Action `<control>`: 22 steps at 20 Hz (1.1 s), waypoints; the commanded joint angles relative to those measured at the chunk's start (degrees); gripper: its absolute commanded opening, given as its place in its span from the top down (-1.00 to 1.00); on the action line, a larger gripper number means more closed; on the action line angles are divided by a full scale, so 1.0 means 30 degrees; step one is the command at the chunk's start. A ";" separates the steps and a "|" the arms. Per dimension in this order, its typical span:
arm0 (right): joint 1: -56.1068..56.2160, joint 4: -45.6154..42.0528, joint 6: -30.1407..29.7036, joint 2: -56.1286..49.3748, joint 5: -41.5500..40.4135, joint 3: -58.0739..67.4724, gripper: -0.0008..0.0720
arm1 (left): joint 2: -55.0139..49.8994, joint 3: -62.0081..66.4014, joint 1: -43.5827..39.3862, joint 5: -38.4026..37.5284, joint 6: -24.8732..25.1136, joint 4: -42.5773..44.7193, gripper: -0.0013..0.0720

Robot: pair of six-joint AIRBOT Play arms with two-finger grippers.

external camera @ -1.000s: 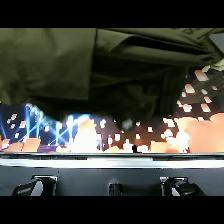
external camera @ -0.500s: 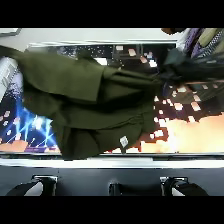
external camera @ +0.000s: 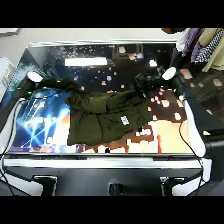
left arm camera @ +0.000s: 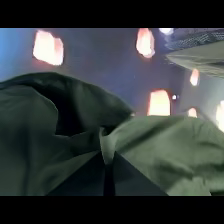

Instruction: Fold the clothes and pants, and hang the long-sleeved shirts on hangers.

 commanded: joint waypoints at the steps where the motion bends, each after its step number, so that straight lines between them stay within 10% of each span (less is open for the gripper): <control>1: -0.0007 0.1260 -0.0029 -0.1399 -0.3854 -0.0044 0.84 | -0.1137 0.0087 -0.0291 0.1515 0.0000 -0.0801 0.92; 4: -0.0852 0.1224 -0.0029 -0.0663 -0.4583 -0.0029 0.24 | -0.0386 0.0401 0.0546 0.0532 0.0007 -0.0794 0.14; 6: -0.2725 0.0984 -0.0109 0.0364 -0.2841 -0.0022 -0.58 | 0.1027 0.0379 0.1851 -0.0714 0.0437 -0.0699 -0.58; 13: -0.8561 -0.1756 -0.7883 0.3009 0.9143 -0.1690 -0.55 | 0.6790 -0.3206 0.5100 -0.7621 0.1020 0.1668 -0.59; 19: -0.7060 -0.0240 -0.9661 0.5340 0.5909 -1.0688 -0.55 | 1.3755 -1.4732 0.5100 -0.6448 -0.0189 0.1064 -0.60; 22: -0.5231 -0.0087 -0.9836 0.5355 0.3708 -1.1672 -0.51 | 1.5832 -1.8433 0.5093 -0.6222 -0.0197 0.0080 -0.92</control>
